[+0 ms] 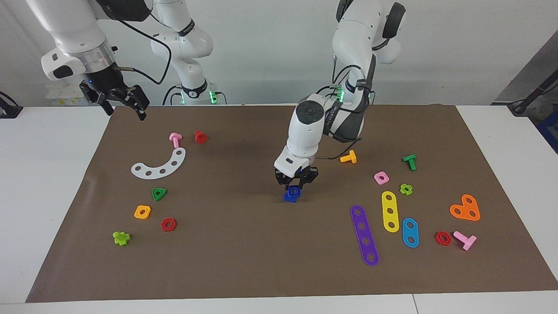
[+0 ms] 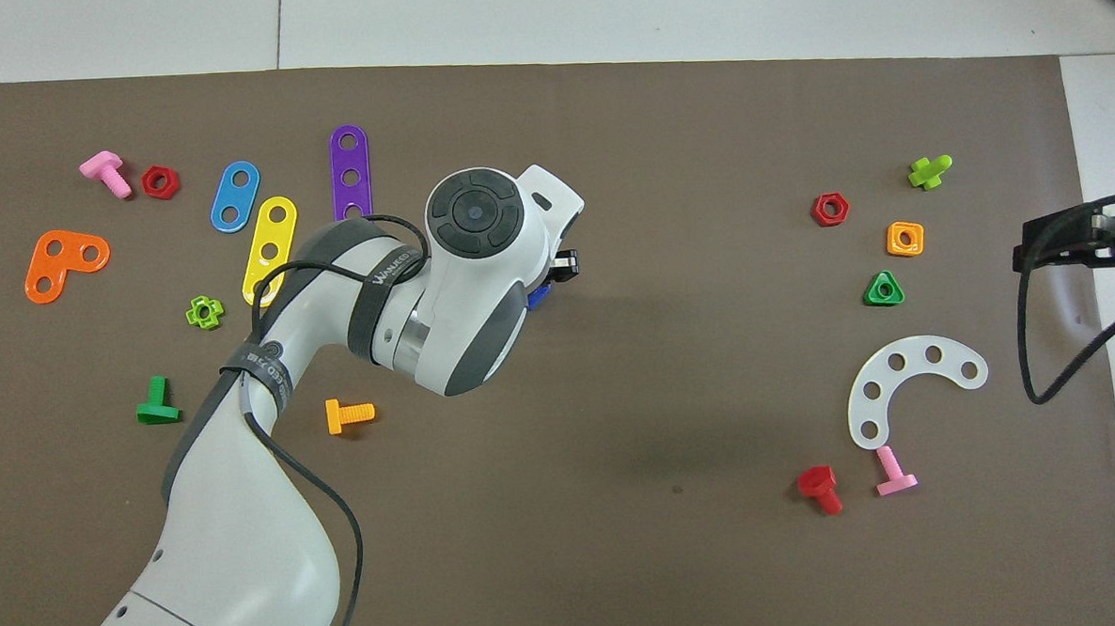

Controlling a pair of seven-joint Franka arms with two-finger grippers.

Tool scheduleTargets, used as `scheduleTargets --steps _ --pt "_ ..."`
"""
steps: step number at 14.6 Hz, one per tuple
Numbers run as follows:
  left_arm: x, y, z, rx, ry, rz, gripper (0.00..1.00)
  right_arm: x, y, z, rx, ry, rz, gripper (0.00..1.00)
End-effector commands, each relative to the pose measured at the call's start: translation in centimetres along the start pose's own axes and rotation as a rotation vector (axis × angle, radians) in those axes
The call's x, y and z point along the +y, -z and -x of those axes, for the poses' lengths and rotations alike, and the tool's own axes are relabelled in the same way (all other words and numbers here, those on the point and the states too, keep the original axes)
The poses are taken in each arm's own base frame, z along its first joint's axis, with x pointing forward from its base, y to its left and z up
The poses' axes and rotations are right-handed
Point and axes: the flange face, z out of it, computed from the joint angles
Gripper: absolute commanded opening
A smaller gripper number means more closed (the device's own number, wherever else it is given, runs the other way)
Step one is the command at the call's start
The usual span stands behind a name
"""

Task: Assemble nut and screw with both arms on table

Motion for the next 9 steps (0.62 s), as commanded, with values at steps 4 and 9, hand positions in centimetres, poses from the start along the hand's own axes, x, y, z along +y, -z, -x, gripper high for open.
scheduleTargets --steps 4,9 --pt "0.1 -1.2 0.3 -0.018 0.009 -0.007 0.15 0.1 0.0 0.5 -0.014 0.014 -0.014 1.0" --pt "0.0 -1.9 0.6 -0.014 0.008 -0.005 0.14 0.1 0.0 0.5 -0.014 0.014 -0.014 1.0"
